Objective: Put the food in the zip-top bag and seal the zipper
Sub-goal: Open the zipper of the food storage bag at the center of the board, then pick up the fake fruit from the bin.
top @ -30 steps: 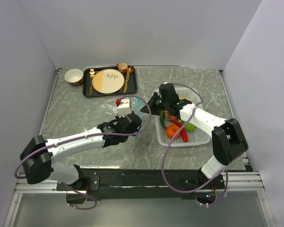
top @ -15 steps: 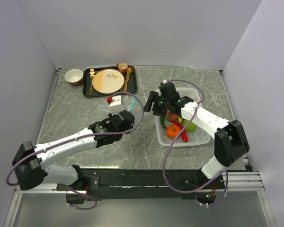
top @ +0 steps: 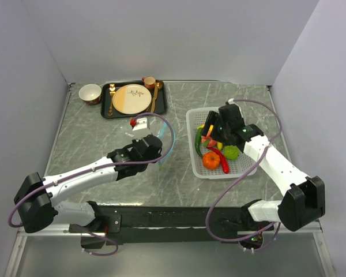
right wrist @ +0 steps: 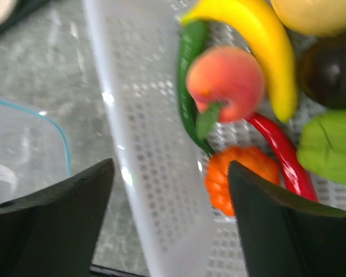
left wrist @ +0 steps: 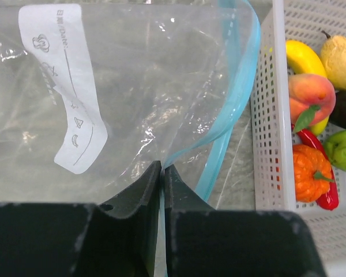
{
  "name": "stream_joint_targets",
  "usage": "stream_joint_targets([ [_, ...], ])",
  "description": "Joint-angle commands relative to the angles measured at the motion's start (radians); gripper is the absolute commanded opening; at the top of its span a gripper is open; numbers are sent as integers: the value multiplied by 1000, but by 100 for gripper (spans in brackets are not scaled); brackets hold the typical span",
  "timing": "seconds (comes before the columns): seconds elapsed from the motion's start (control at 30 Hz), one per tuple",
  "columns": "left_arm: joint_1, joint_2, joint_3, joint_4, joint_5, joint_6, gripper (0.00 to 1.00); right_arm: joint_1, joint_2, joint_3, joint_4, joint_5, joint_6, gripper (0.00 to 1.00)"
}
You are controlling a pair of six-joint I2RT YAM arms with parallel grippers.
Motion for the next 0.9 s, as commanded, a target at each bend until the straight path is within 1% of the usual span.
stream_joint_targets([
  [0.0,11,-54,-27,65,68,5,12,3,-55,-68,-75,-12,-19,100],
  [0.13,22,-65,-28,77,95,16,13,0,-70,-157,-71,-20,-24,100],
  [0.3,28,-57,-25,68,112,17,14,-2,-90,-200,-69,-27,-16,100],
  [0.37,31,-57,-30,70,117,16,14,-2,-84,-208,-64,-35,-16,98],
  [0.57,36,-51,-30,71,126,14,15,-3,-9,-234,-23,-46,-24,98],
  [0.87,43,-40,-22,79,157,26,14,-2,136,-208,28,-9,-50,98],
])
